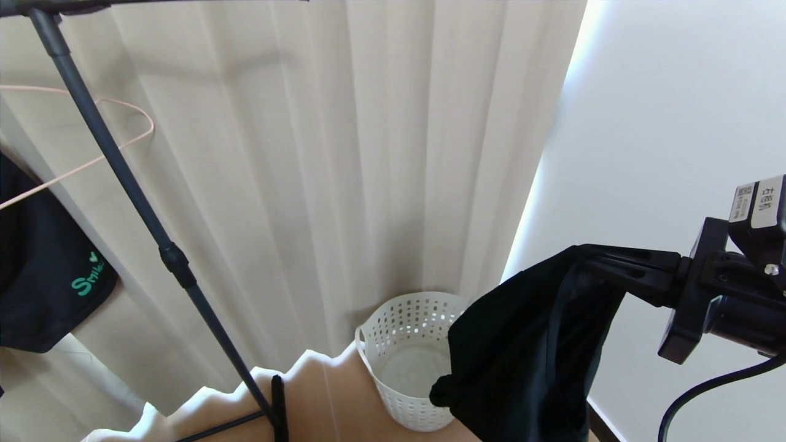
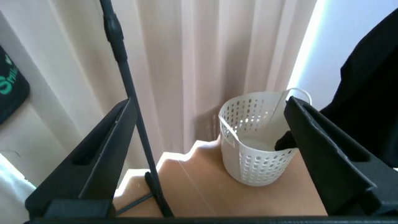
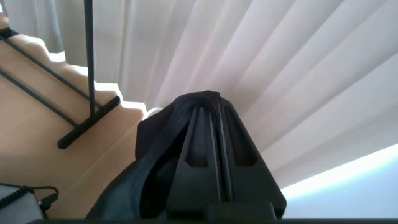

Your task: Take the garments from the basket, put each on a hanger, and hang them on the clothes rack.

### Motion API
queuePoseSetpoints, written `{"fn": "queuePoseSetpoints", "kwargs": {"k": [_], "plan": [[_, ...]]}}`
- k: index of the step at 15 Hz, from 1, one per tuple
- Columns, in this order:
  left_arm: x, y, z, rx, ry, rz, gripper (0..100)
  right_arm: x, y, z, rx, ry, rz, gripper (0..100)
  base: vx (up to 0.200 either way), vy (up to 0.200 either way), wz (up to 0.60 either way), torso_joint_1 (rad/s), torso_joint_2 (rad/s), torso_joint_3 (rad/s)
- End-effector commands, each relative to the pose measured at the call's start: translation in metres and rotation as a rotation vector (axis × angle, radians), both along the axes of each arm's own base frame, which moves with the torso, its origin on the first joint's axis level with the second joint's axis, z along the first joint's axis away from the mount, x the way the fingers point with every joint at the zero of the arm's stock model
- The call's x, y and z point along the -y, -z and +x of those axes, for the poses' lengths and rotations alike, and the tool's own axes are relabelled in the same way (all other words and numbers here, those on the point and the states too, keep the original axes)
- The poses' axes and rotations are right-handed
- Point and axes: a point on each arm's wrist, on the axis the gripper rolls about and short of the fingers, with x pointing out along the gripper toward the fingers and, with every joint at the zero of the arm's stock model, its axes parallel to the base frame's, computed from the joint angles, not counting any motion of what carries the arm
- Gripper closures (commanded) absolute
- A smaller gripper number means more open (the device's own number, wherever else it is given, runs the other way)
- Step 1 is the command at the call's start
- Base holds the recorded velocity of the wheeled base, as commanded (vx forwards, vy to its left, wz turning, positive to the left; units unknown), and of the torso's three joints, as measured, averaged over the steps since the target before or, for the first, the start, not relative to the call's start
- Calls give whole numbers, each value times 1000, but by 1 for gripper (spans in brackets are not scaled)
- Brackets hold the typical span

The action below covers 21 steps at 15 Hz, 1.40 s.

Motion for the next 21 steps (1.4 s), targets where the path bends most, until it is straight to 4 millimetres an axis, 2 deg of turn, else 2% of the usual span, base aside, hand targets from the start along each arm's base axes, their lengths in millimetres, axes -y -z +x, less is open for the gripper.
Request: {"fn": "queuePoseSetpoints", "kwargs": {"k": [1,21], "plan": [[0,0,0,0,-1,0,0,0,1,0,-2,-2,-1,100,0,0,0,163,-486,-139],[0,0,0,1,-3,4,0,2,-2,-4,13,-1,4,100,0,0,0,214,-522,-286]]}}
